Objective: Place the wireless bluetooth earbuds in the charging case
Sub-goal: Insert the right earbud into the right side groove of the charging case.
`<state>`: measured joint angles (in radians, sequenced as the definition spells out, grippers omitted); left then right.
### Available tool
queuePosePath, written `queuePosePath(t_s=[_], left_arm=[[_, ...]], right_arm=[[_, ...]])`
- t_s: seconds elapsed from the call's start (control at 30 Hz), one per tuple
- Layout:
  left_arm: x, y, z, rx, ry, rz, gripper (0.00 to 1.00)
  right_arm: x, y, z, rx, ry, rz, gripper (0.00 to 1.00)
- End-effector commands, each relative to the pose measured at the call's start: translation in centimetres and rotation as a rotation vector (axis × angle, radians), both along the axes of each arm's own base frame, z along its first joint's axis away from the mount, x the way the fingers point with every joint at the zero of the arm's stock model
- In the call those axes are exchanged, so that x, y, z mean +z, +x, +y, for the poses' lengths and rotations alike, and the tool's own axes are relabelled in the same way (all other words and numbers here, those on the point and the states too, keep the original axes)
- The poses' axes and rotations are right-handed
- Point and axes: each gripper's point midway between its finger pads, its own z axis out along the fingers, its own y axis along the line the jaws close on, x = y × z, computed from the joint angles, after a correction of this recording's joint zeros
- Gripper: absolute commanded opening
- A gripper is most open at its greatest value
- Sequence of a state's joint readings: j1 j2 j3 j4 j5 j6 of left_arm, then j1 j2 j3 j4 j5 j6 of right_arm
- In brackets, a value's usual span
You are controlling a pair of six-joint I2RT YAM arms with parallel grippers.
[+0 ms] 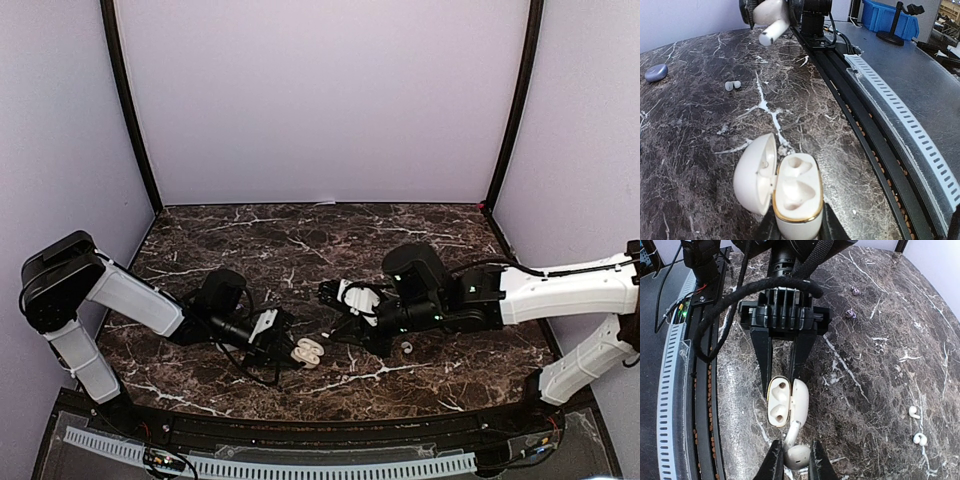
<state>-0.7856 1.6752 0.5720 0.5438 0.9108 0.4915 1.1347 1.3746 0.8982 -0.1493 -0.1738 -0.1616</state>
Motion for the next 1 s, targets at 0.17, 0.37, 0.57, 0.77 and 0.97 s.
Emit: queuePosePath(t_s=[0.17, 0.37, 0.57, 0.77, 0.97], left_arm=[[1.9, -0.8, 0.0, -0.028, -0.045, -0.006, 0.18], [2.3, -0.9, -0.3, -0.048, -0.044, 0.026, 0.18], [3.1, -1.1, -0.4, -0.055, -0.059, 0.042, 0.18], [3.7, -1.5, -0.4, -0.08, -0.048, 0.101, 0.19], [3.9, -1.2, -0.7, -0.072, -0.015, 0.14, 0.19]], right_arm=[[0.2, 0.0, 1.3, 0.037, -0.016, -0.033, 0.06], [0.6, -0.6, 0.9, 0.088, -0.003, -0.112, 0.03], [0.5, -3.4, -0.3, 0.294, 0.092, -0.355, 0.0], [0.2, -2.9, -1.4, 0.361, 0.029, -0.581, 0.0], [-1.3, -2.3, -1.6, 0.45, -0.12, -0.716, 0.0]])
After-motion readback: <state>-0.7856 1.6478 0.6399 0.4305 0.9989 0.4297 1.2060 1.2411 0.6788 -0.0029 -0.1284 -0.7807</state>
